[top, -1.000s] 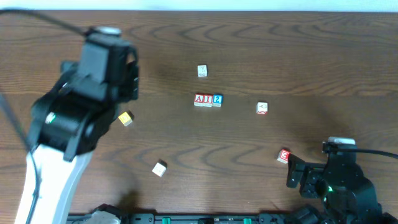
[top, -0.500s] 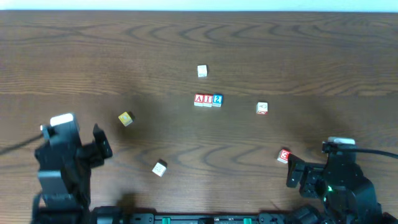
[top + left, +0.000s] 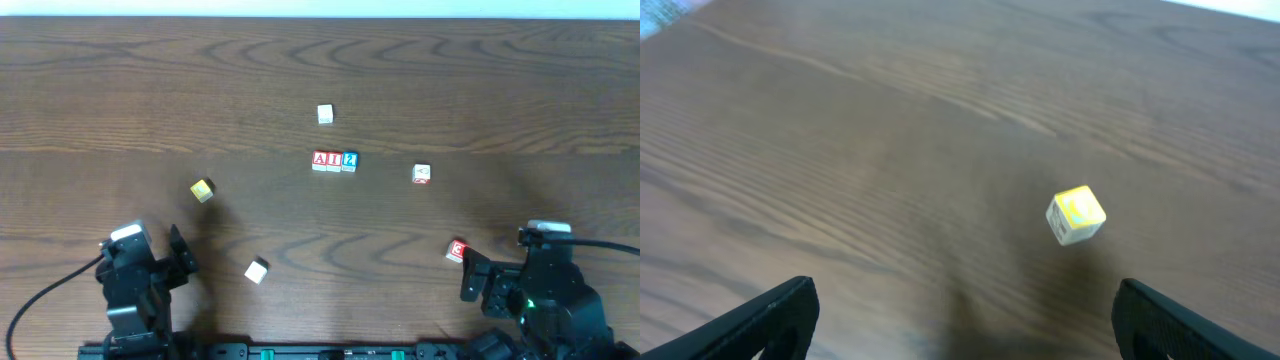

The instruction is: Spell out Ai2

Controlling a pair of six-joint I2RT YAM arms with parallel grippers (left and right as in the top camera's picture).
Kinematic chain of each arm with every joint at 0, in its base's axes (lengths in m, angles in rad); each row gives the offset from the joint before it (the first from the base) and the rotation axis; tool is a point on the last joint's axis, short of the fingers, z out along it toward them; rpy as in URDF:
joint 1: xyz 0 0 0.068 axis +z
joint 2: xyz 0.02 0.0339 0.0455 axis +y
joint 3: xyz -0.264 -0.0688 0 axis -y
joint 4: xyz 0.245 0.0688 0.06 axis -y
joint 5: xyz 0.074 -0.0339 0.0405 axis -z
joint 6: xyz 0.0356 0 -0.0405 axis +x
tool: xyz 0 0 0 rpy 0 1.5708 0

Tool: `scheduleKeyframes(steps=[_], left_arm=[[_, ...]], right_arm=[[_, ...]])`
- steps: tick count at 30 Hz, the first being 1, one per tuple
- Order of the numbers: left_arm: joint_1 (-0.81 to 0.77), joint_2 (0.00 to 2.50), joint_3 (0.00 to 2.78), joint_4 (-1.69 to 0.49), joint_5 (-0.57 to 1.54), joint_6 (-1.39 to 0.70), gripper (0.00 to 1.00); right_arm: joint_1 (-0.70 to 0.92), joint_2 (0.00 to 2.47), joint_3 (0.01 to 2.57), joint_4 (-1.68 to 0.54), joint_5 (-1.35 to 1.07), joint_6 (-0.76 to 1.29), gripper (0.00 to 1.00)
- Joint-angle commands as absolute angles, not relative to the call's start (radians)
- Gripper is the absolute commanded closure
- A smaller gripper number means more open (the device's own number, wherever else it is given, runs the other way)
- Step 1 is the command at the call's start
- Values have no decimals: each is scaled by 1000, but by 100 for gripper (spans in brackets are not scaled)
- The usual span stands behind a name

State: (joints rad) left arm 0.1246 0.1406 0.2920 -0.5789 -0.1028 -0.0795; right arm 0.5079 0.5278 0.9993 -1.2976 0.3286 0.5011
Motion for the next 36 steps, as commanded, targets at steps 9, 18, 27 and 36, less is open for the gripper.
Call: scheduleKeyframes(steps=[9,18,27,36], left_arm=[[130,86,127,-445,-14,-105,5],[116,86,128,-447,-14,-76,5],[98,86,128,-446,-14,-52,5],[98,86,128,-447,-14,-52,5]], right_arm=[[501,524,1001,-1299,332,511,1],[501,524,1001,-1299,332,511,1],[501,524,1001,-1299,332,511,1],[501,524,1001,-1299,332,511,1]])
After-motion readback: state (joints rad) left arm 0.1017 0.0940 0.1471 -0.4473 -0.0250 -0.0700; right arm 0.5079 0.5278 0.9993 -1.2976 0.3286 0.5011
